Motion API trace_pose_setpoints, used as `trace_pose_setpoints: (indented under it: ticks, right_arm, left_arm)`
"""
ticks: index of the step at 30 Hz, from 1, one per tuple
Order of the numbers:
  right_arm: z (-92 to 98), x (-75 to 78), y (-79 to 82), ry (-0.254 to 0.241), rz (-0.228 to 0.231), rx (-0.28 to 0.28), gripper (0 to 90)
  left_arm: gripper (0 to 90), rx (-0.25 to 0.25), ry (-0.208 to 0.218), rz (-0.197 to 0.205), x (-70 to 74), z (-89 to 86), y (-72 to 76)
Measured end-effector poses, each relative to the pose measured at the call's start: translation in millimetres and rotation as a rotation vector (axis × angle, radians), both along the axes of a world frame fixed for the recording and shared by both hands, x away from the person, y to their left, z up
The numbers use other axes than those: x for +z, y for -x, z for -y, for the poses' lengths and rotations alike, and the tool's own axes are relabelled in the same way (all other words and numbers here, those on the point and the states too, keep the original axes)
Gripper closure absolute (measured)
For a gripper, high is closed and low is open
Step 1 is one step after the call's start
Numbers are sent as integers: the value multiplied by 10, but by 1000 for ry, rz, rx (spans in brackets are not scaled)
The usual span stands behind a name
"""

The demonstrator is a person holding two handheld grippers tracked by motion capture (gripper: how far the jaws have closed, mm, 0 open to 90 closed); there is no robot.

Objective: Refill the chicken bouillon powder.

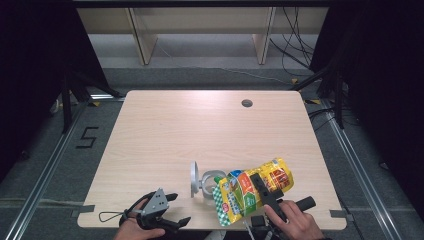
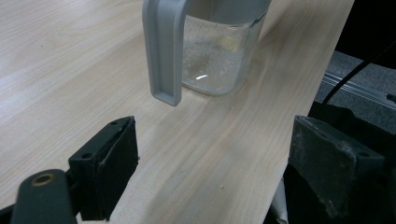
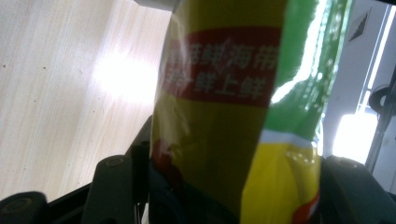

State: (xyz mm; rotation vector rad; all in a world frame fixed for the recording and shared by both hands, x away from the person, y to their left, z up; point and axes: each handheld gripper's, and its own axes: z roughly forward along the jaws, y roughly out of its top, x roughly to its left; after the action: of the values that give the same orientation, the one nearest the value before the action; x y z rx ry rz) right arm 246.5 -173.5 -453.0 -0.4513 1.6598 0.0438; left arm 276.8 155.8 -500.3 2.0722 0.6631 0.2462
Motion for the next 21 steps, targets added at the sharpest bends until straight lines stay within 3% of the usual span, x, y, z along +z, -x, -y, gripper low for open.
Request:
trace_pose_setpoints:
  ticks: [2, 3, 4, 5, 18, 19, 21]
  right_arm:
    - [-17, 29, -16, 30, 8, 25, 449]
    - [-16, 29, -15, 29, 3, 19, 460]
    - [-12, 30, -20, 30, -7, 17, 472]
    - [-15, 50, -24, 40, 2, 29, 473]
    - [-33, 181, -34, 120, 2, 42, 477]
    - [-37, 184, -34, 125, 7, 44, 481]
    - [-41, 192, -39, 132, 8, 48, 497]
  left_arm:
    - [152, -7, -11, 7, 3, -2, -3]
    - [152, 8, 24, -2, -15, 21, 10]
    - [152, 13, 27, -1, -18, 24, 13]
    - [152, -10, -1, 17, -8, 4, -10]
    - [152, -14, -10, 14, -3, 5, -14]
    - [152, 1, 0, -7, -9, 12, 1]
    - [152, -17, -6, 15, -6, 4, -14]
